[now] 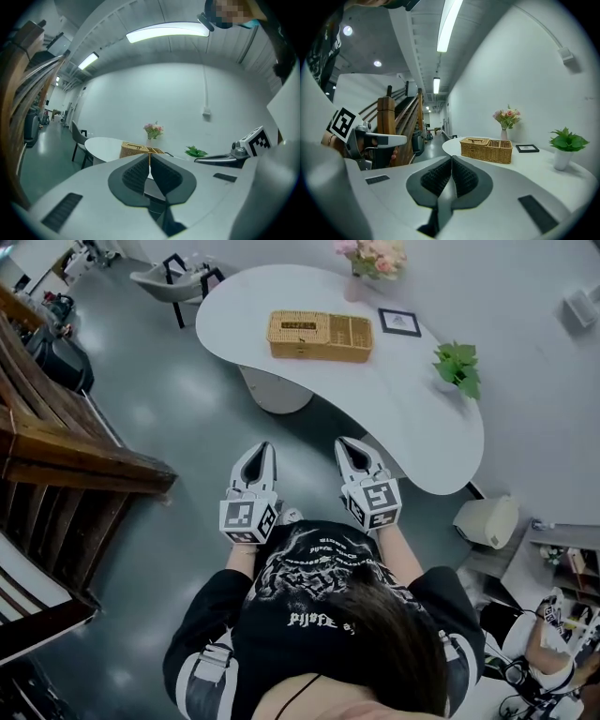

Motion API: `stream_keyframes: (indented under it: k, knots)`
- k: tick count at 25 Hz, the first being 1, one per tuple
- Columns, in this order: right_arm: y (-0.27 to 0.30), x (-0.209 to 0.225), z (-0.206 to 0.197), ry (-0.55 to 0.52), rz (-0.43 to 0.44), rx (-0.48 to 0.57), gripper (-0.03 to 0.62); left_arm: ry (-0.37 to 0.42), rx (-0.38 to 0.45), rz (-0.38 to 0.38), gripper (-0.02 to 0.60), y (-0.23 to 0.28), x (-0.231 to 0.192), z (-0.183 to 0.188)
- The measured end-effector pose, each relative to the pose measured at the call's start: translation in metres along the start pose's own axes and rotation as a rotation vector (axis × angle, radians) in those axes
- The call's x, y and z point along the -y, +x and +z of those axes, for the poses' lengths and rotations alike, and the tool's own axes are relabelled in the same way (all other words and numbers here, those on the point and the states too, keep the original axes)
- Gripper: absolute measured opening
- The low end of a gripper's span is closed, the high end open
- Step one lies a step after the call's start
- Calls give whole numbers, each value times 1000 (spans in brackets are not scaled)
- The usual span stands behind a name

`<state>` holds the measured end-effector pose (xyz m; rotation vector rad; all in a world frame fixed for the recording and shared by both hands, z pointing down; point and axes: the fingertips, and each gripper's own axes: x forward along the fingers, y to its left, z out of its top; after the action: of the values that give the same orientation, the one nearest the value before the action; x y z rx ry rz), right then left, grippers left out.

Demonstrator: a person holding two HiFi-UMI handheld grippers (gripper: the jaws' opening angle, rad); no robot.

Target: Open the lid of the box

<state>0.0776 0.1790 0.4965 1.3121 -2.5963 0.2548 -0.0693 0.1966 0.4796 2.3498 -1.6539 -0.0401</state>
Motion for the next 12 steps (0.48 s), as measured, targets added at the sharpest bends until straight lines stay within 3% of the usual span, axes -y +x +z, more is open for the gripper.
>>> stream_keyframes:
  k: [12]
  knots:
    - [53, 2, 8, 4, 2, -28, 26, -34, -29, 1, 26, 25, -36, 2]
